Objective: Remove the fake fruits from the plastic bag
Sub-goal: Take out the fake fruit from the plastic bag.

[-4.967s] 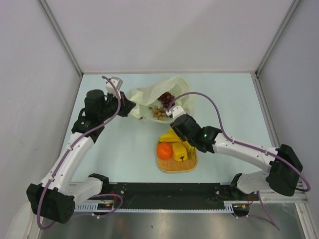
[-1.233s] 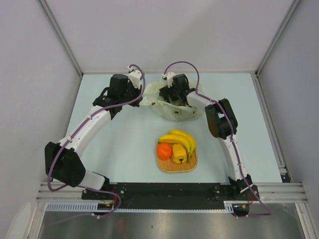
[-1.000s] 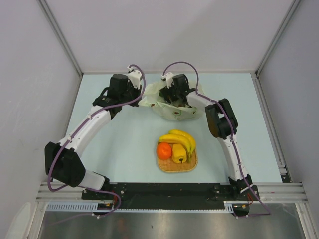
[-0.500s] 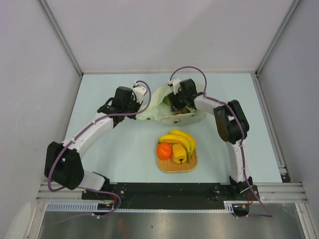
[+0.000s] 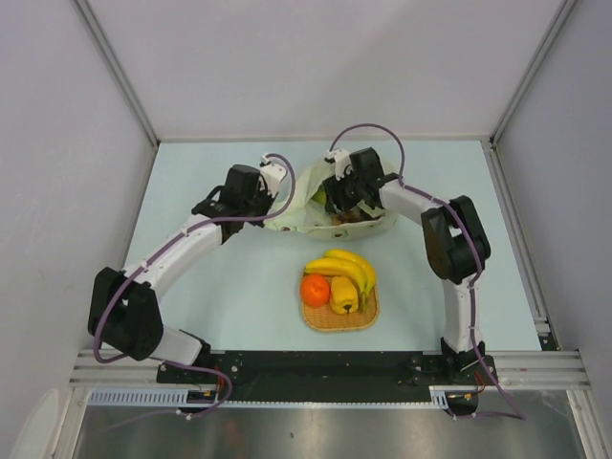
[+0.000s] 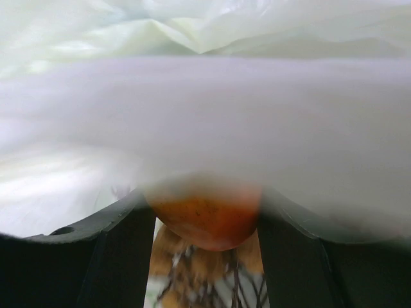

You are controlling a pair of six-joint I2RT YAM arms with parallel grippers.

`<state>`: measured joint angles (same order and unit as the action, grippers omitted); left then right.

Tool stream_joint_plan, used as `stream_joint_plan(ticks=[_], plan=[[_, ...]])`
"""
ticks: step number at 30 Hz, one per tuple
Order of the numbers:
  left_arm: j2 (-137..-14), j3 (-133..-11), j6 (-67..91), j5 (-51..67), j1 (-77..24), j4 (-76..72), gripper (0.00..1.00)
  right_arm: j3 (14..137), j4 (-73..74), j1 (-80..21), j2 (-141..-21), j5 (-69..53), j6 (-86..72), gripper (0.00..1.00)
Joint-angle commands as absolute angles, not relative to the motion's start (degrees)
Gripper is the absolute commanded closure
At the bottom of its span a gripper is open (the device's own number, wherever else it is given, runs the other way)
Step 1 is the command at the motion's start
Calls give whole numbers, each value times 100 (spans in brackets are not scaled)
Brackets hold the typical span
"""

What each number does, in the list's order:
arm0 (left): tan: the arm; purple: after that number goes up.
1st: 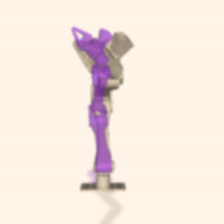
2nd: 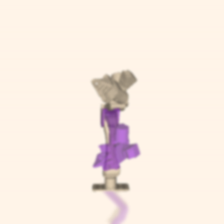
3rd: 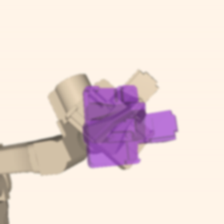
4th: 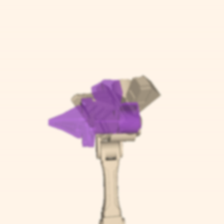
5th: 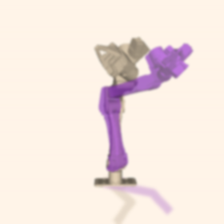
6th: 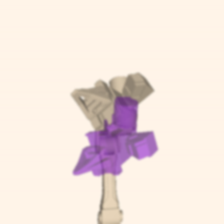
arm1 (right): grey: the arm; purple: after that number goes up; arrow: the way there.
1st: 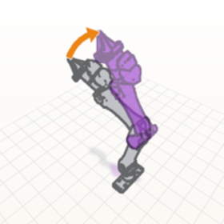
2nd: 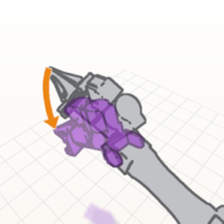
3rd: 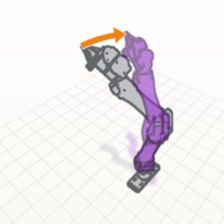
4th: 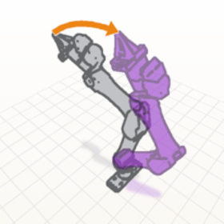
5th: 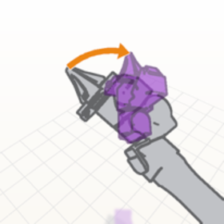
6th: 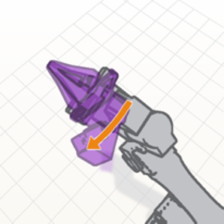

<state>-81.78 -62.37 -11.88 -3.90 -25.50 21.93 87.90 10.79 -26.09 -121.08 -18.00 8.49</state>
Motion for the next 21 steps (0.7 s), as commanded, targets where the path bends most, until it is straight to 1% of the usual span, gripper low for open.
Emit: stream_joint_plan(ticks=[1,4,11,16,21], plan=[[-8253,-6530,-1125,-527,-2549,1899,100,8605,1353,-2487,-11119,-2328,1071,75],[-8332,-6556,-1177,-554,-2558,1802,100,8464,1485,-2408,-10802,-2601,1099,75],[-8569,-6908,-1283,-615,-2549,1775,100,8350,2407,-2276,-10258,-3120,1590,82],[-8675,-7215,-1222,-493,-2549,1775,100,8271,3146,-2276,-9941,-3489,2188,83],[-8552,-7339,-1169,-273,-2549,1723,100,8244,3620,-2285,-9238,-3647,2670,83]])
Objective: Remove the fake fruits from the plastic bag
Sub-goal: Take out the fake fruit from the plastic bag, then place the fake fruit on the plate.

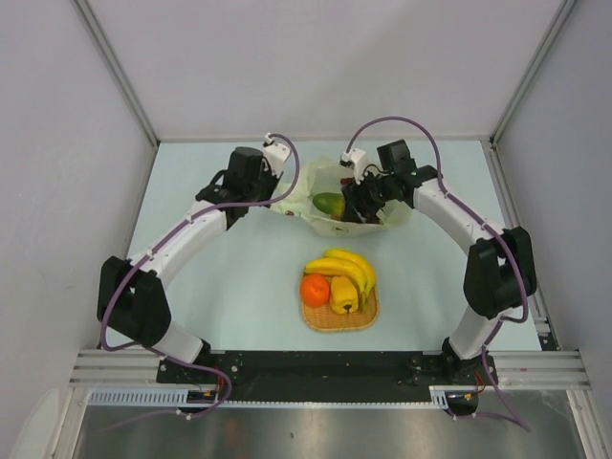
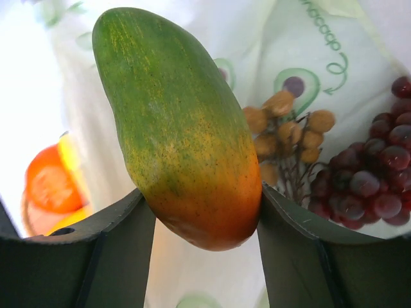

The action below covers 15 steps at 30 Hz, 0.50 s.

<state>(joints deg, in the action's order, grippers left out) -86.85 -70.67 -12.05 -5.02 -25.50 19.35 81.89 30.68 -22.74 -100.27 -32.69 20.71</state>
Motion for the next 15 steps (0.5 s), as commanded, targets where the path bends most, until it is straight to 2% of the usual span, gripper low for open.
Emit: stream_joint_plan(ticks=[1,10,15], plan=[[-8517,-7330,-1117,-246,-2558,1740,100,8235,3743,-2294,-9142,-3665,2715,83],[-7832,-6926,-589,246,-2549,1871,100,8235,4051,-2794,-8139,-3086,2777,92],[-7613,-7154,-220,456,-2549,2057,100,8218,5060,-3865,-8112,-3058,2541,97]])
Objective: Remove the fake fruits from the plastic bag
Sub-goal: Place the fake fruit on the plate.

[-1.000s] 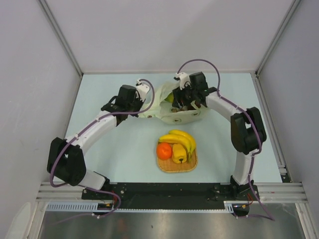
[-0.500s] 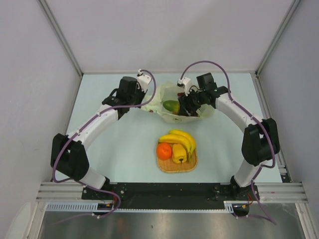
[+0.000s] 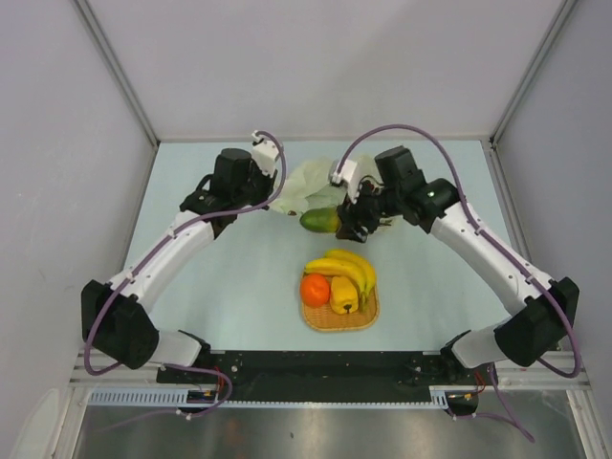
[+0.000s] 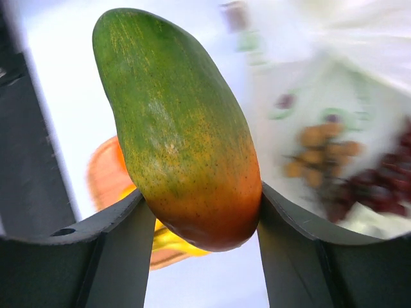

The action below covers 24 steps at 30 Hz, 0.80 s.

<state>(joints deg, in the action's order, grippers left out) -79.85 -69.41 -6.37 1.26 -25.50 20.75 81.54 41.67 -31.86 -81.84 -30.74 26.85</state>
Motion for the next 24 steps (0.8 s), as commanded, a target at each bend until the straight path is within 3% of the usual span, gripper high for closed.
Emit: stream_joint_plan(ticks=[1,9,14,24], plan=[[-7533,-7128,-211,474,-2549,2004,100,8070,5280,-4006,-8138,-3067,2375,97],[-6935,-6768,-220,475,-2549,2109,100,6778,4520,-5123,-7656,-2752,407,99],[-6715,-6557,-158,712,-2549,2109,100,6005,4264,-5554,-7576,-2461,27,100],[-6478,-6275,-79,852,-2514,2100,100,5563,3542,-5950,-8058,-1494,-1256,100]])
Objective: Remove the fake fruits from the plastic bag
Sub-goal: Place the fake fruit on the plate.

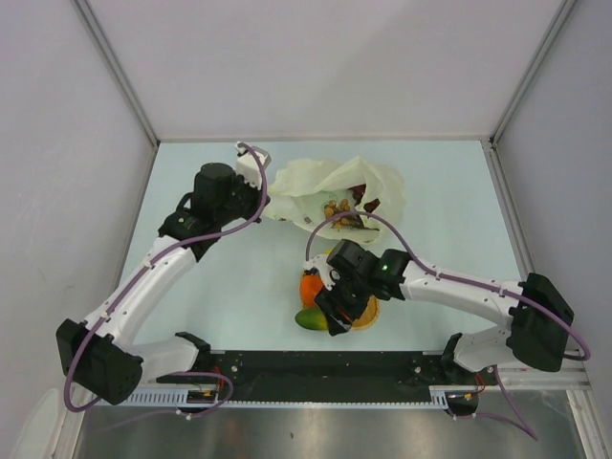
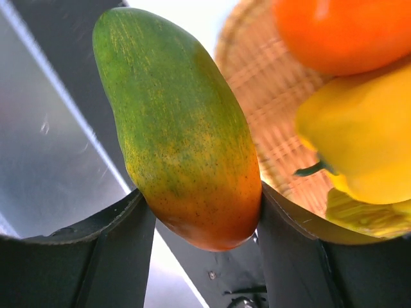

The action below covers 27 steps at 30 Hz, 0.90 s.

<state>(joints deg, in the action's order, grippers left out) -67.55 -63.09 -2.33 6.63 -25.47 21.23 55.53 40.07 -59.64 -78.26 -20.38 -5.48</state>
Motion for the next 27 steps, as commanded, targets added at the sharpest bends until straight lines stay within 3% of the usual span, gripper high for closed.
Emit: stream_joint_plan(ticks=[1,13,18,23,27], plan=[[-6451,-6275,-88,853,-2496,2109,100,5563,3507,-5950,-8094,-1512,-1370,100],[-6398,-6135,-44,1019,-2487,2048,100,5397,3490,-6047,-8464,-949,-1846,99],[-6442,-6161,114,1046,-2496,1986,100,5370,3401,-6047,-8534,-1037,-1863,86],[-6425,-6108,141,1090,-2487,1986,100,5361,3419,-6073,-8578,-1063,-1872,63],[-6416,-6038,176,1151,-2487,1942,100,5326,3463,-6091,-8517,-1081,-1855,54]])
